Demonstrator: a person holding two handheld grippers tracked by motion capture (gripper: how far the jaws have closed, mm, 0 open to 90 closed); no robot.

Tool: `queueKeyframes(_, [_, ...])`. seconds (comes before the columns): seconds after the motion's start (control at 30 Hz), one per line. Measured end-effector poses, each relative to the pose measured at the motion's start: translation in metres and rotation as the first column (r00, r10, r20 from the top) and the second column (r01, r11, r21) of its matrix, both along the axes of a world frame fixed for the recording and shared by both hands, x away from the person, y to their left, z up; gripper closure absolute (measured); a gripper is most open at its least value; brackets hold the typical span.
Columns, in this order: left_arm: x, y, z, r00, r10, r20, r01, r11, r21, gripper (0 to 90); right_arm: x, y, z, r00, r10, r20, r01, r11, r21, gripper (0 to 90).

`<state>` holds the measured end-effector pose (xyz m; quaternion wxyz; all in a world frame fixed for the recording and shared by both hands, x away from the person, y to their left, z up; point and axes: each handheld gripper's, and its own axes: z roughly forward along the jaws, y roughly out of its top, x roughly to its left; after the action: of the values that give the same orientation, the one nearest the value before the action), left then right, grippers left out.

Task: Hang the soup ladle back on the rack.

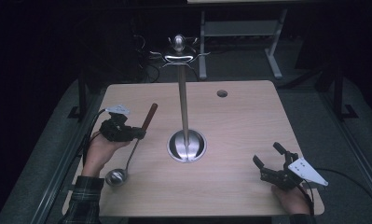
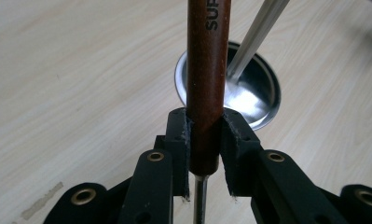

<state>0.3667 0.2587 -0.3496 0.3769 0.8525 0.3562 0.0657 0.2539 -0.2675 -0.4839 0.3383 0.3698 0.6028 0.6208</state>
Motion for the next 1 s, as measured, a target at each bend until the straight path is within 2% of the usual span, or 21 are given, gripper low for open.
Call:
queueKeyframes(0.07, [-0.002, 0.002, 0.004, 0.9999, 0.002, 0.01, -0.001, 0.9995, -0.032, 74.1, 0.0, 0.0, 0.0, 1.0, 0.0, 0.0, 0.0, 1.0, -0.001, 8.0])
queueKeyframes(0.3, [-0.011, 0.006, 0.022, 0.9973, -0.036, 0.065, 0.042, 0.9951, -0.089, 74.1, 0.0, 0.0, 0.0, 1.0, 0.0, 0.0, 0.0, 1.0, -0.002, 8.0])
queueKeyframes(0.53, [-0.014, 0.008, 0.027, 0.9951, -0.04, 0.09, 0.051, 0.9909, -0.125, 74.1, 0.0, 0.0, 0.0, 1.0, 0.0, 0.0, 0.0, 1.0, -0.001, 8.0])
queueKeyframes(0.7, [-0.016, 0.008, 0.031, 0.9924, -0.049, 0.113, 0.068, 0.9827, -0.172, 74.1, 0.0, 0.0, 0.0, 1.0, 0.0, 0.0, 0.0, 1.0, -0.001, 8.0])
queueKeyframes(1.0, [-0.025, 0.002, 0.05, 0.9831, -0.059, 0.173, 0.094, 0.9742, -0.205, 74.0, 0.0, 0.0, 0.0, 1.0, 0.001, 0.001, -0.001, 1.0, -0.001, 8.0])
